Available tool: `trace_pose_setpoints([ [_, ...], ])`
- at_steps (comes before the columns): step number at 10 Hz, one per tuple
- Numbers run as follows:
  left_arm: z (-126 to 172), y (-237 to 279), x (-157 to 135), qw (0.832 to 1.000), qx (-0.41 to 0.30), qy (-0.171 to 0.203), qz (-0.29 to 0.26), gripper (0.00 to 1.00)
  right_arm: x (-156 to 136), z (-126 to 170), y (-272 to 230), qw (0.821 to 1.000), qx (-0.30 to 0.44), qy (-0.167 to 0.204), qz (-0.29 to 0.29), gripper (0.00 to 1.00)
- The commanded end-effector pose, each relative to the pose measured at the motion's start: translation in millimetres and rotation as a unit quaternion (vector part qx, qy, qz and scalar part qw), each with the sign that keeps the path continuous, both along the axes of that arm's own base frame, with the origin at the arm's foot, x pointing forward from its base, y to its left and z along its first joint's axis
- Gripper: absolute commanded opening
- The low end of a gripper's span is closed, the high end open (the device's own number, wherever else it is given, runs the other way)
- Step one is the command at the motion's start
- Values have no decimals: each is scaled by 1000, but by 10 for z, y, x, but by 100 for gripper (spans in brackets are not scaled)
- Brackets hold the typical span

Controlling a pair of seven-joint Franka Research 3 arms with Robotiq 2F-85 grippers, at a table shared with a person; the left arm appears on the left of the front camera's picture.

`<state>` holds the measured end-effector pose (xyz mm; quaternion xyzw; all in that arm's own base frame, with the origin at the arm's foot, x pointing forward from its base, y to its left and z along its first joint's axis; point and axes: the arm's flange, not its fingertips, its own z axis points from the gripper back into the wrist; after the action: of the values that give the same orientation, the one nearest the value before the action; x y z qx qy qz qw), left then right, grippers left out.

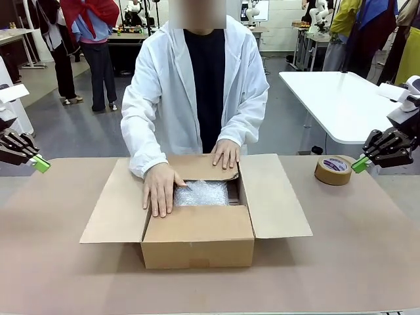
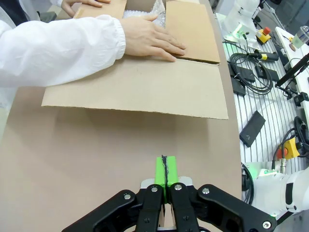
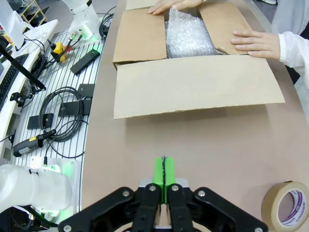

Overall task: Wrap the clocks to prevent damage.
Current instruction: Push the right (or left) flap of the Package Box to close it.

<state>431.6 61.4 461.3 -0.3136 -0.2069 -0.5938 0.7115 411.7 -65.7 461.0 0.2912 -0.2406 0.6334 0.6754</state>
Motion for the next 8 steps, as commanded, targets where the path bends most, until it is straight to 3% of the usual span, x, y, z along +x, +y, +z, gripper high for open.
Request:
trace_pose_setpoints([
  [1, 7, -4, -21, 1000, -12, -2, 2, 0, -3, -5, -4, 1000, 9, -2, 4, 1],
  [8, 7, -4, -21, 1000, -12, -2, 2, 0, -3, -5, -4, 1000, 9, -2, 4, 1],
])
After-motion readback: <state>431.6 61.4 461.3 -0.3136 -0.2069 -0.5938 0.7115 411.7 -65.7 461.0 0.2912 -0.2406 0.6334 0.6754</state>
